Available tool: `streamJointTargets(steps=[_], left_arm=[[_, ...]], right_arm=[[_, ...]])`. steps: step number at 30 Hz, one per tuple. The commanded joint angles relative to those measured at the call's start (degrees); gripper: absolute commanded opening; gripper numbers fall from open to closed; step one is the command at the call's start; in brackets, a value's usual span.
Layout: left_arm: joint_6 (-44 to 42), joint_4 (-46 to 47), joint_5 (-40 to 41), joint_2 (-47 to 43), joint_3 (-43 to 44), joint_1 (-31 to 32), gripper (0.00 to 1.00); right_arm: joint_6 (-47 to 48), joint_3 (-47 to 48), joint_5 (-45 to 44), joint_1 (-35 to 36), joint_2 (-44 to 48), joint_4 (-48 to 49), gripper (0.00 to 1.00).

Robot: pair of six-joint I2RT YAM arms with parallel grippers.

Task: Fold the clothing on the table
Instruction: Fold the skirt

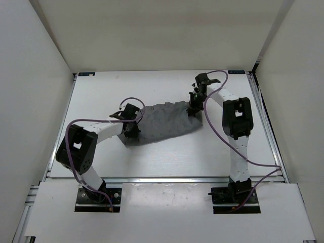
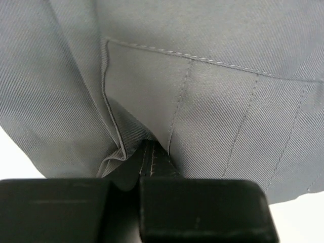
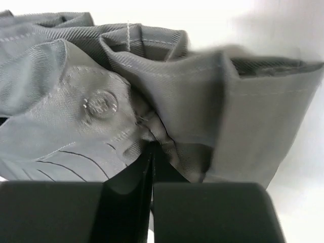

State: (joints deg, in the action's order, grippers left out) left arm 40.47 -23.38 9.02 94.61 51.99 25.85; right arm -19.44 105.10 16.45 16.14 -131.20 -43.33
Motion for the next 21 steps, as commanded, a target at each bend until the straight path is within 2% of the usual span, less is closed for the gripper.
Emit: streamJointTargets(steps=[1, 2, 5, 8, 10, 12, 14, 16, 18, 21], left_arm=[[-2.0, -5.0, 1.1, 0.5, -2.1, 1.2, 0.0], [-1.7, -5.4, 0.5, -0.4, -2.6, 1.2, 0.0], [-1.4, -5.0, -1.6, -2.6, -3.8, 0.7, 0.0], [-2.0, -5.4, -3.1, -3.9, -5.0, 0.1, 0.0], [-2.6, -5.6, -4.5, -5.0, -5.6, 0.1, 0.0], [-2.5, -6.2, -6.2, -7.5, -4.7, -0.5, 0.0], [-2.3, -6.9, -7.8, -10.2, -3.5, -0.8, 0.0], [-2.1, -7.6, -8.6, -14.2, -1.5, -1.3, 0.0], [-2.0, -8.4, -8.8, -16.8, -0.4, -2.5, 0.0], [-3.5, -9.0, -10.0, -19.6, 1.9, -6.1, 0.01]], right_arm=[[4.3, -4.4, -5.2, 0.7, 2.9, -11.5, 0.0], [4.6, -6.5, -5.7, 1.2, 5.1, -10.9, 0.0], [4.7, -22.6, -5.8, 1.7, 12.4, -9.0, 0.0], [4.7, -33.2, -5.7, 2.0, 20.5, -4.1, 0.0], [4.7, -36.5, -4.6, 1.3, 26.1, -0.2, 0.03], [5.1, -39.3, -0.8, -1.3, 34.6, 4.2, 0.11], [5.0, -42.9, 0.6, -3.2, 41.5, 7.5, 0.42], [4.7, -44.6, 1.6, -6.1, 45.6, 6.6, 0.55], [4.1, -46.6, 2.8, -8.1, 49.6, 5.1, 0.6], [1.9, -54.6, 2.1, -9.7, 55.3, 5.7, 0.63]])
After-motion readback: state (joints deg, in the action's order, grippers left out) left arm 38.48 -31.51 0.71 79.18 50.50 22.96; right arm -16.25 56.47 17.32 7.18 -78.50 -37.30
